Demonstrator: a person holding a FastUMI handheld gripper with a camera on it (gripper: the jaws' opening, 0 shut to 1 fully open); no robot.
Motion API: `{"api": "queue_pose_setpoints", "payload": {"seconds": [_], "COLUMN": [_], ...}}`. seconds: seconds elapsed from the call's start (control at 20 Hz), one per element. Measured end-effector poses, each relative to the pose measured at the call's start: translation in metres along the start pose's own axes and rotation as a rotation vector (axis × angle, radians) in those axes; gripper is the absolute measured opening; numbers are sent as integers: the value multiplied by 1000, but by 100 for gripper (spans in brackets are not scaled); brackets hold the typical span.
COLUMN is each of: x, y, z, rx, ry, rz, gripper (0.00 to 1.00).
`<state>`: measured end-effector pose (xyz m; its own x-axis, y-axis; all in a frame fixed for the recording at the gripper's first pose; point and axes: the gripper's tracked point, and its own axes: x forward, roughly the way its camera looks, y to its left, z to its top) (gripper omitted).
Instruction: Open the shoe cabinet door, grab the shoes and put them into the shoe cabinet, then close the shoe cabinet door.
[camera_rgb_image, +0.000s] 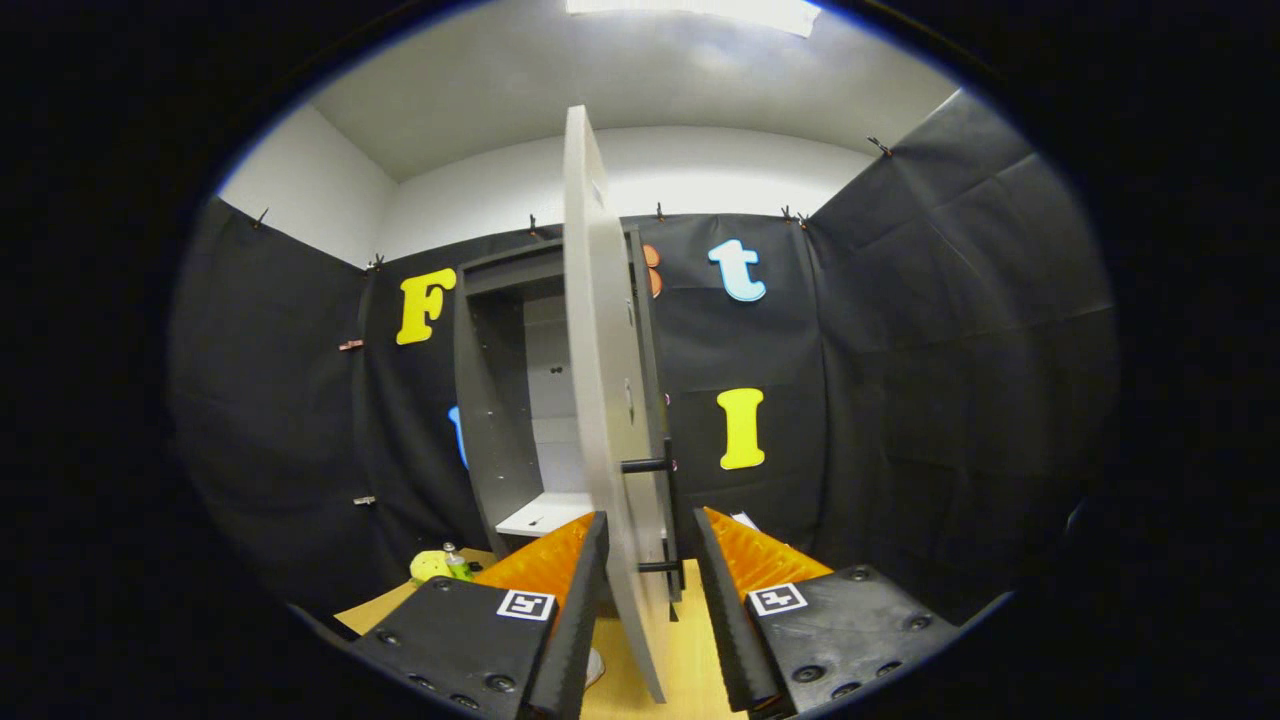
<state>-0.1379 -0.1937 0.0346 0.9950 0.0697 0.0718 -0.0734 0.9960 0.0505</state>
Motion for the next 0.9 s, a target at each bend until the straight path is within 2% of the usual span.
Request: {"api": "queue_pose_setpoints", "payload": {"seconds": [0.2,0.4,0.55,0.9], "x": [-3,12,25,36], "y": [56,104,130,156], "z": [-28,-87,-141,-300], "rx": [17,55,85,143], "ry": [28,114,170,391], "rz": [48,72,46,-84], "gripper": [65,70,70,70]}}
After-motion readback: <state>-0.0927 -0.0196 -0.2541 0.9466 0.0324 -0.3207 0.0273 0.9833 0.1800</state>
